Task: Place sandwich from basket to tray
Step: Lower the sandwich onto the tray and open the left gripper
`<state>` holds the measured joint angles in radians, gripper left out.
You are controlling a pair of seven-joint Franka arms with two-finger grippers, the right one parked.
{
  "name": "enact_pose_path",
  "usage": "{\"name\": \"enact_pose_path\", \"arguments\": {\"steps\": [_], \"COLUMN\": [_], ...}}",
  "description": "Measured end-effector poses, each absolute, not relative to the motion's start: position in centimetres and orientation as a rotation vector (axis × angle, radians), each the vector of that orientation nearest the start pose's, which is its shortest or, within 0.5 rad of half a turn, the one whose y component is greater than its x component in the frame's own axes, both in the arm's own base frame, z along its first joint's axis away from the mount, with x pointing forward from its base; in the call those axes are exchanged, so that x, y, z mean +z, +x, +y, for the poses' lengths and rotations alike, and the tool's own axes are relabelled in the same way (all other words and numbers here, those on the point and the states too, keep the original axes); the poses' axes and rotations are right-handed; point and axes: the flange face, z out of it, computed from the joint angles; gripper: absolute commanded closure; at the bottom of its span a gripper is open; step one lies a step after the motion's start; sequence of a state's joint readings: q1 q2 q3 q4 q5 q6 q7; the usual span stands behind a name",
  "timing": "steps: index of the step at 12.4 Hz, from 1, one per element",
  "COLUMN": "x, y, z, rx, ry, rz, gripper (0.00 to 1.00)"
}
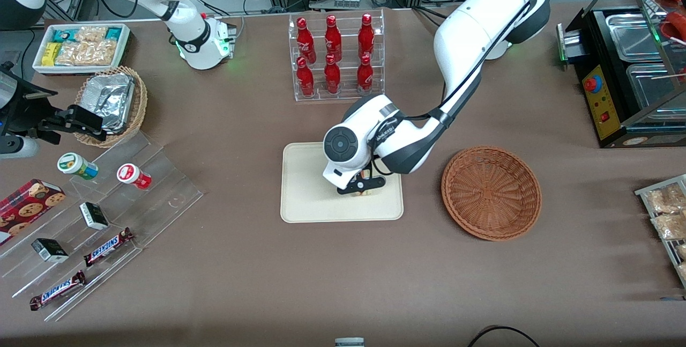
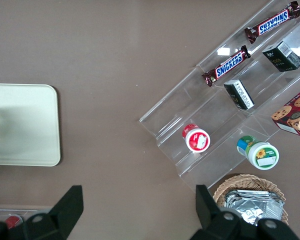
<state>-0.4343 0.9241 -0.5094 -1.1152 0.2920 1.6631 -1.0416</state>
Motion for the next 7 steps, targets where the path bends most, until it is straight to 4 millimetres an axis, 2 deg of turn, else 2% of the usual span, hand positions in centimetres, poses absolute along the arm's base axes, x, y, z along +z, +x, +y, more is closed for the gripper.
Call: {"name": "enact_pose_path", "arguments": {"steps": [7], "x": [25.0], "y": [52.0], "z": [-51.3], "rx": [0.375], "ry": [-2.918], "rz": [-0.188], "gripper": [1.0]}}
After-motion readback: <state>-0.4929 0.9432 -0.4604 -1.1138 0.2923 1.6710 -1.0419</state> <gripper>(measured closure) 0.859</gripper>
